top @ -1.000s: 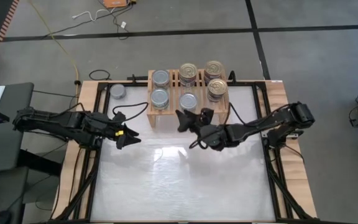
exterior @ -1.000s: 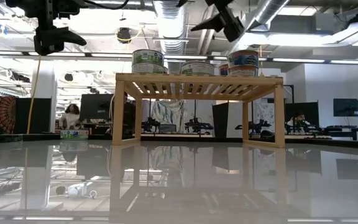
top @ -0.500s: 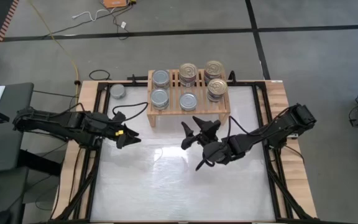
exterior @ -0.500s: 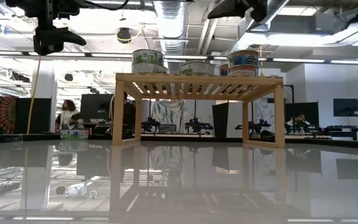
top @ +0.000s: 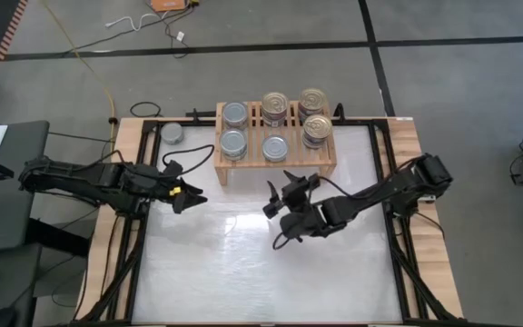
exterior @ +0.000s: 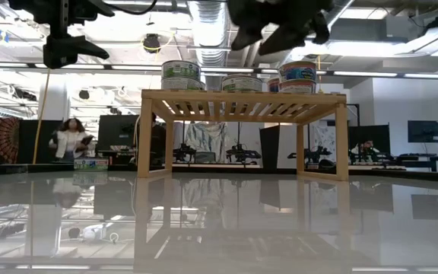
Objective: Stack canned seafood by type on shelf
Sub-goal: Put the green tuna can on the shelf, then stack the green tuna can on top of the other green tuna can on the shelf
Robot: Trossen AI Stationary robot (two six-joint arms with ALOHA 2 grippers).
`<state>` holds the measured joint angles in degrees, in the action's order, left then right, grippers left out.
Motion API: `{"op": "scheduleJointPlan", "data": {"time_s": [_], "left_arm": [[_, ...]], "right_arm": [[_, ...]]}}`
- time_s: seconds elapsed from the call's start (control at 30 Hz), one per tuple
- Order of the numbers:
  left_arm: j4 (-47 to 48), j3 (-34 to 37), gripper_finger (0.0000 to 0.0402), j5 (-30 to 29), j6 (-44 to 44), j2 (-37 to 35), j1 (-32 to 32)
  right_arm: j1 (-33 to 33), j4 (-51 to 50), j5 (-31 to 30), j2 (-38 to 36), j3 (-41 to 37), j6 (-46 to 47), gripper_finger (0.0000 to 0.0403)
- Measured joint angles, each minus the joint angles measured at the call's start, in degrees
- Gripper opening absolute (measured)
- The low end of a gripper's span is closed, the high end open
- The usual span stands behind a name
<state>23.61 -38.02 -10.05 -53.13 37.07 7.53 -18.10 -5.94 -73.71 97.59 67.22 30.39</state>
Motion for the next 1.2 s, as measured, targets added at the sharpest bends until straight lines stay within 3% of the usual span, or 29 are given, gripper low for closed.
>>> {"op": "scheduleJointPlan", "data": {"time_s": [0.4,0.57,0.77,0.97,1.2], "left_arm": [[0.05,0.0,0.0281,-1.13,-0.7,0.16,0.0],[0.07,0.0,0.0281,-1.15,-0.69,0.16,0.01],[0.07,0.0,0.0281,-1.15,-0.67,0.16,0.01],[0.07,0.0,0.0281,-1.15,-0.67,0.16,0.01],[0.07,0.0,0.0281,-1.3,-0.66,0.16,0.0]], "right_arm": [[7.81,-1.33,2.05,1.12,0.0,3.02,0.0281],[11.23,-3.69,7.39,1.13,0.02,3.22,0.0281],[13.5,-4.45,7.91,1.13,0.02,3.19,0.0281],[10.95,-4.43,7.92,-0.45,0.02,3.17,0.0281],[2.82,-4.7,8.1,-8.52,0.01,6.61,0.0281]]}}
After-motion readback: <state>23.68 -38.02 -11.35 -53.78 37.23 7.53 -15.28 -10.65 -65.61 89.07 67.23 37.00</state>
